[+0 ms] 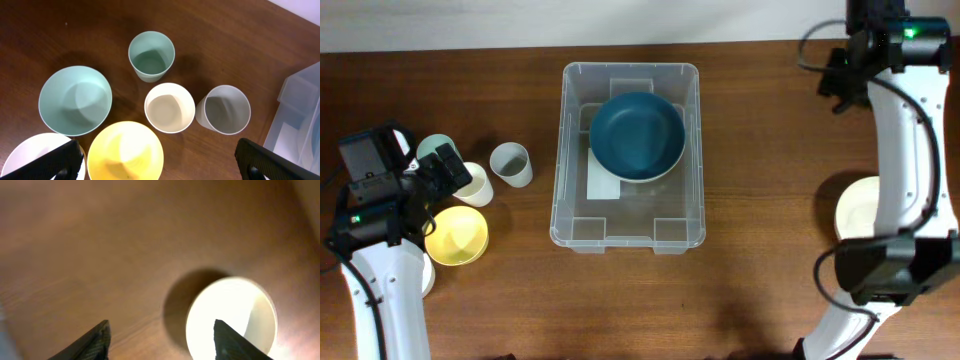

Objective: Pack container
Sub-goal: 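Move the right gripper to the large cream plate and grasp its edge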

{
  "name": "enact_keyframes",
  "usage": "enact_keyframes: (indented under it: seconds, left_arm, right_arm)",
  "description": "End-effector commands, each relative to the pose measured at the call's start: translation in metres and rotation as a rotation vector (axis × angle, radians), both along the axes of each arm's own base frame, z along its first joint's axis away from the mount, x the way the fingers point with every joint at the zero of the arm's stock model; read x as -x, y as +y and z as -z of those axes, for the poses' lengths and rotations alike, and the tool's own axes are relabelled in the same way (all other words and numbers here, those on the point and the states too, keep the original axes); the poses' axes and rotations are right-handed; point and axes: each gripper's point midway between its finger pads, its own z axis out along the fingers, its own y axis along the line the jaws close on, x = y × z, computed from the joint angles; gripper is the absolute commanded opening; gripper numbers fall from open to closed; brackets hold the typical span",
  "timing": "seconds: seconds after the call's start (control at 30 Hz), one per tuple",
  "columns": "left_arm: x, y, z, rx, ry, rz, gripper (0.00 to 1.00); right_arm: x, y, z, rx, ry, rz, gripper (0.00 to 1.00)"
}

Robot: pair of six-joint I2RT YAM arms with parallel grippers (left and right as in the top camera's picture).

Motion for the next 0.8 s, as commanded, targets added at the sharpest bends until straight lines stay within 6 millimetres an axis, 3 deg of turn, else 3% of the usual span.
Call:
enact_keyframes:
  seconds: [0.0,0.17,0.33,0.57,0.77]
  left_arm:
    - [-0.003,0.000,-0.008,0.011,-0.026,-0.005,0.99]
    - [-0.003,0.000,-0.008,0.011,-0.026,-0.005,0.99]
    - [-0.003,0.000,-0.008,0.011,-0.026,-0.005,0.99]
    - [-0.003,0.000,-0.008,0.011,-0.026,-0.005,0.99]
    - [-0.003,0.000,-0.008,0.011,-0.026,-0.005,1.00]
  right_arm:
    - [0.021,-0.022,0.065,-0.038,0.139,0.157,0.64]
    - [0.052,-0.041,0.134,-0.057,0.263,0.217,0.65]
    - [0.074,-0.050,0.176,-0.067,0.315,0.253,0.66]
    - [0.091,-0.067,0.213,-0.071,0.303,0.308,0.65]
    - [0.100,-0.072,0.228,-0.074,0.303,0.327,0.63]
